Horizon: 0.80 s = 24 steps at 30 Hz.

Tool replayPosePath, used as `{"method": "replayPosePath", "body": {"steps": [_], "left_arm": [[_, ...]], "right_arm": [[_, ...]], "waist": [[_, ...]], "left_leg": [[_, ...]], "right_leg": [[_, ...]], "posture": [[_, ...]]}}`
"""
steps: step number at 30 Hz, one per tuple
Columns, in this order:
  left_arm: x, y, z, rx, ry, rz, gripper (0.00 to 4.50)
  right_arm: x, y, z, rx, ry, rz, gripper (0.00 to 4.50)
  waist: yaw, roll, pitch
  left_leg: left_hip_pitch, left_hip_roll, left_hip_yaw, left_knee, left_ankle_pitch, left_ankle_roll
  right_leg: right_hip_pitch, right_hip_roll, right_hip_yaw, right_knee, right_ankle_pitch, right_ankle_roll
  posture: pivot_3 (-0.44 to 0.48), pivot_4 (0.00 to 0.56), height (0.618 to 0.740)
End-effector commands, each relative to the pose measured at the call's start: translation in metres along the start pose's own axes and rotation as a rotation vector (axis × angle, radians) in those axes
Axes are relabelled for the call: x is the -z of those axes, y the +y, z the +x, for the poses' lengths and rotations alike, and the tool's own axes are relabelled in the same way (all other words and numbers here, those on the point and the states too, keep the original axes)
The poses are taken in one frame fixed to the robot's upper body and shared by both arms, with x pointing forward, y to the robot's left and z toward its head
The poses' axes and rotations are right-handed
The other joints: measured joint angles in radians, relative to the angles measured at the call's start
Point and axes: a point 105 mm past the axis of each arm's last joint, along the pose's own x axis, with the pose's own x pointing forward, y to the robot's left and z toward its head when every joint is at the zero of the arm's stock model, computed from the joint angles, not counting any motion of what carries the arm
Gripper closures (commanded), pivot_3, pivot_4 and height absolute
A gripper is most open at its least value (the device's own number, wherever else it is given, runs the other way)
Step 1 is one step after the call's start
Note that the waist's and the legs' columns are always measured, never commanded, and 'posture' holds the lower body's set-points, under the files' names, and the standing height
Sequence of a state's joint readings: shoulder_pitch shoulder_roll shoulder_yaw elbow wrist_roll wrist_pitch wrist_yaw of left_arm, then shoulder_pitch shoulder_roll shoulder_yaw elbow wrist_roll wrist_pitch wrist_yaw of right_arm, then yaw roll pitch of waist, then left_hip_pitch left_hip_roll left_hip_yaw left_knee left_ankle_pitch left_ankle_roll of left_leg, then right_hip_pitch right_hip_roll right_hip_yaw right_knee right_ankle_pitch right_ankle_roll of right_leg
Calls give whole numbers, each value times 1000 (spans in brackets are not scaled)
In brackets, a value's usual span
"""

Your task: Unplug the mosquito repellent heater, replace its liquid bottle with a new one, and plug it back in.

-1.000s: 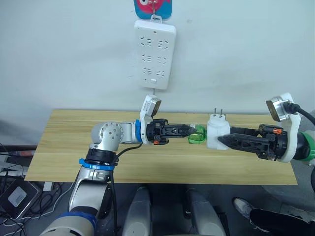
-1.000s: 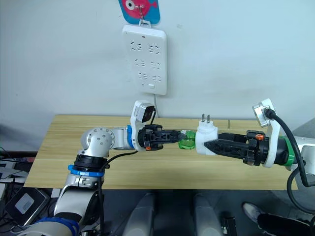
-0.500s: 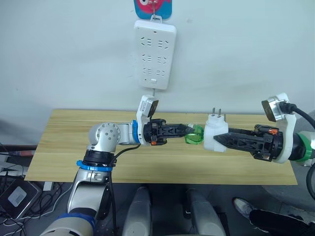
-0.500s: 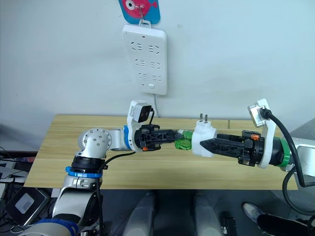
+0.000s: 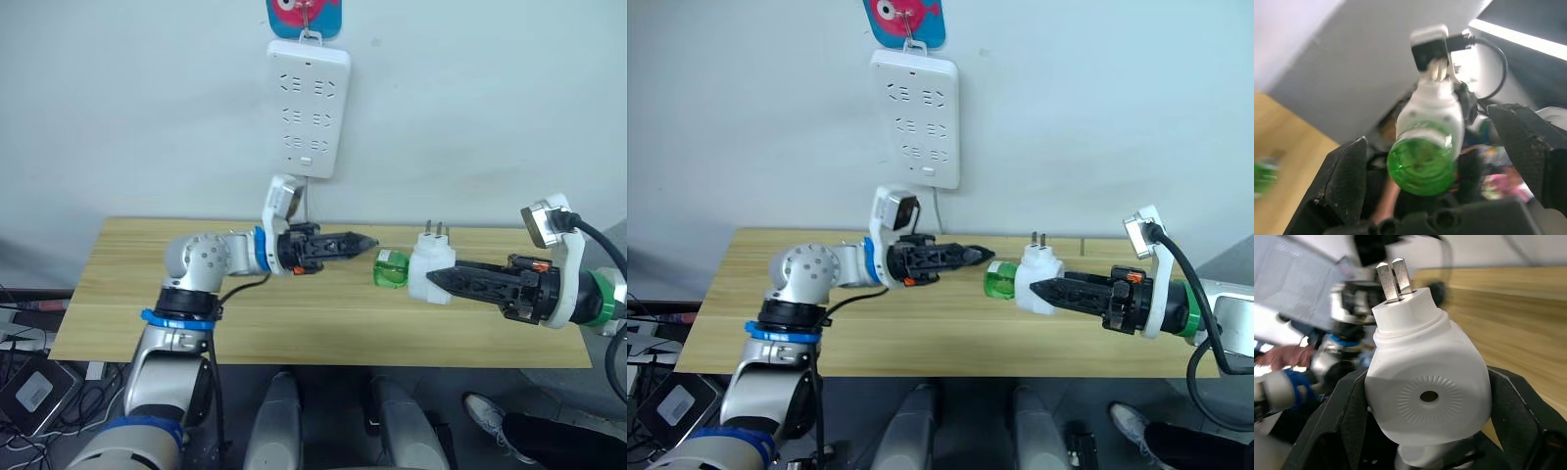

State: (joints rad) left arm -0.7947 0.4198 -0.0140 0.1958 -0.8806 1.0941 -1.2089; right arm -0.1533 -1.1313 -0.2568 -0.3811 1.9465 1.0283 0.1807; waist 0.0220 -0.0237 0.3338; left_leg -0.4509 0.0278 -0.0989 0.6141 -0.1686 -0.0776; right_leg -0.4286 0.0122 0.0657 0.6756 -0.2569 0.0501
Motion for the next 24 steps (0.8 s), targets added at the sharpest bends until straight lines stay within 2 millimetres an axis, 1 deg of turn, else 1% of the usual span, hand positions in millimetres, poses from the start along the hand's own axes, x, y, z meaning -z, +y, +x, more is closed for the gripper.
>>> {"method": "replayPosePath", "body": {"steps": [1,3,4,6,9,11,13,15,16,18,21,24], "left_arm": [[7,-4,-1,-5,172,328,0],[19,-1,-4,-17,277,536,0],[24,5,-2,-53,327,717,0],[27,13,3,-93,376,957,0],[28,16,20,-145,381,1307,0],[31,15,32,-160,394,1479,0],[34,15,37,-161,396,1553,0],[31,13,45,-178,381,1625,0],[31,13,48,-187,381,1636,0],[36,18,51,-206,440,1631,0],[36,21,57,-246,448,1629,0],[38,30,59,-282,506,1650,0]], "right_arm": [[-12,-8,-4,69,-64,10,1364],[-10,-13,-2,102,-56,22,1364],[-9,-15,1,122,-61,25,1364],[-10,-17,5,141,-72,31,1364],[-14,-19,14,167,-95,29,1364],[-14,-20,20,194,-101,28,1364],[-15,-20,23,210,-103,27,1364],[-15,-22,26,239,-111,31,1364],[-14,-23,27,254,-115,33,1364],[-13,-22,30,270,-116,30,1364],[-13,-20,33,274,-127,30,1364],[-12,-18,36,273,-133,31,1364]], "waist": [[0,0,0],[1,0,0],[3,0,0],[5,0,0],[10,0,0],[12,0,0],[12,0,0],[11,0,0],[11,0,0],[9,0,0],[5,0,0],[4,0,0]], "left_leg": [[0,0,0,0,0,0],[0,0,1,-1,0,0],[0,0,1,-2,0,0],[0,0,1,-2,0,0],[-1,0,1,-2,0,0],[-1,-1,1,-2,0,0],[-1,-1,2,-2,0,0],[-1,-1,2,-2,0,0],[-1,-1,2,-2,0,0],[-1,-1,2,-2,0,0],[-1,-1,2,-2,0,0],[0,-1,1,-1,0,0]], "right_leg": [[0,0,0,0,0,0],[0,0,1,-1,0,0],[0,-1,1,-2,0,-1],[0,-1,1,-2,2,-5],[-1,-1,1,-2,2,-5],[-1,-2,2,-2,2,-4],[-1,-2,3,-2,2,-4],[-1,-2,3,-2,2,-4],[-1,-2,3,-2,2,-4],[-1,-2,3,-2,2,-3],[-1,-1,2,-1,2,-3],[-1,-1,2,1,1,-3]], "posture": [[146,308,740],[156,310,740],[162,308,740],[171,310,740],[173,309,740],[172,307,740],[172,307,740],[167,305,740],[166,305,740],[165,306,740],[165,306,740],[163,304,740]]}}
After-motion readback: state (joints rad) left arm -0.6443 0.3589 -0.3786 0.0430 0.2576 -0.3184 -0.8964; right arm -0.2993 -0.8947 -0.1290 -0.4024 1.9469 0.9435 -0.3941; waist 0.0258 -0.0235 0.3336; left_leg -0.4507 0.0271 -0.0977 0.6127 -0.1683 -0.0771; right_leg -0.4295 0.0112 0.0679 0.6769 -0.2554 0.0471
